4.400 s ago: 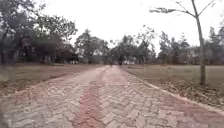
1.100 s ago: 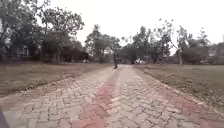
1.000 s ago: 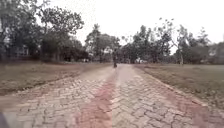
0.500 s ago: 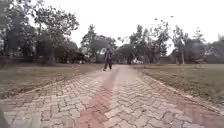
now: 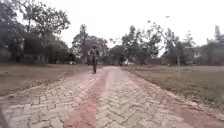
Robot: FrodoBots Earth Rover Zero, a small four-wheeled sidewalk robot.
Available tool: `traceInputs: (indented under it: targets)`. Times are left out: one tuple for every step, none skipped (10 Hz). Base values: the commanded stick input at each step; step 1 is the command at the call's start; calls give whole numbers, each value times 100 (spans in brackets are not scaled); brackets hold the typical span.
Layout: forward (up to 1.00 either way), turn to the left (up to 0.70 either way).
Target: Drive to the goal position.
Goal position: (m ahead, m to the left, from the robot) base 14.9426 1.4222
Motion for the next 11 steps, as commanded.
traceInputs:
  targets:
    - [70, 0]
    - [70, 0]
    - [70, 0]
    - [70, 0]
    - [70, 0]
    - [70, 1]
    - [70, 2]
    - [70, 2]
    - [70, 2]
    - [70, 2]
    - [70, 2]
